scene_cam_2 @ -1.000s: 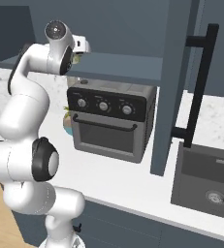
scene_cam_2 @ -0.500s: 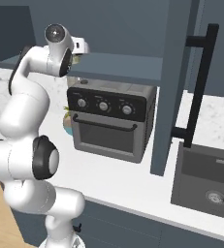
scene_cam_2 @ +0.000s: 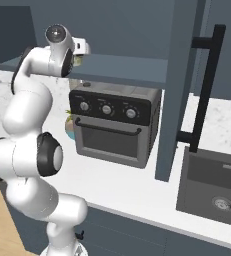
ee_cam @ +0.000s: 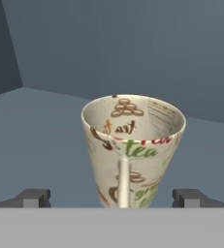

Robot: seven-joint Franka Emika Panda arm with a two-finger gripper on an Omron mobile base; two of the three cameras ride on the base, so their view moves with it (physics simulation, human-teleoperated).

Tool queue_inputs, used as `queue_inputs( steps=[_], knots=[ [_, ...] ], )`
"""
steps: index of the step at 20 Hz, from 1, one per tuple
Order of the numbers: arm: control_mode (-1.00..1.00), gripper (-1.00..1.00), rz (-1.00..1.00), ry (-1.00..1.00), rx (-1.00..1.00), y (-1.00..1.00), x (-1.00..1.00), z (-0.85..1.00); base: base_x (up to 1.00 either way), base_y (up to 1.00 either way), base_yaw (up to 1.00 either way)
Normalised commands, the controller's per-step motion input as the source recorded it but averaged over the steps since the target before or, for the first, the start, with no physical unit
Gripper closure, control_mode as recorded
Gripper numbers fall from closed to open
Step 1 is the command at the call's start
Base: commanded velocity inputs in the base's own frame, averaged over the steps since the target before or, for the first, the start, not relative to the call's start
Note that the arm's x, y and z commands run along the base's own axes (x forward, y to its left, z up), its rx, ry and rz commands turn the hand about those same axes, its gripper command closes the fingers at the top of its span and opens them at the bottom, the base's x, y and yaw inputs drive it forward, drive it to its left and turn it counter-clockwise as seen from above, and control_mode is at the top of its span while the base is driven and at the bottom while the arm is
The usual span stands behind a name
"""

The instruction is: Gather all objects into one cabinet and sort the glasses and bowls to opposite sides.

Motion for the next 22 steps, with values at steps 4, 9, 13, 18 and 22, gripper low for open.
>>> queue_inputs(
  steps=[4, 9, 13, 18, 22],
  knots=[
    [-1.0, -1.0, 0.0, 0.0, 0.0, -0.01, 0.32, 0.0, 0.0, 0.0, 0.0],
    [-1.0, -1.0, -0.02, 0.01, 0.0, -0.04, 0.23, 0.0, 0.0, 0.0, 0.0],
    [-1.0, -1.0, 0.0, 0.04, 0.0, 0.0, 0.0, 0.0, 0.0, 0.0, 0.0],
    [-1.0, 1.0, 0.0, 0.03, 0.0, 0.01, 0.01, -0.01, 0.0, 0.0, 0.0],
    [-1.0, 1.0, 0.0, 0.02, 0.0, 0.03, 0.01, -0.03, 0.0, 0.0, 0.0]
  ],
)
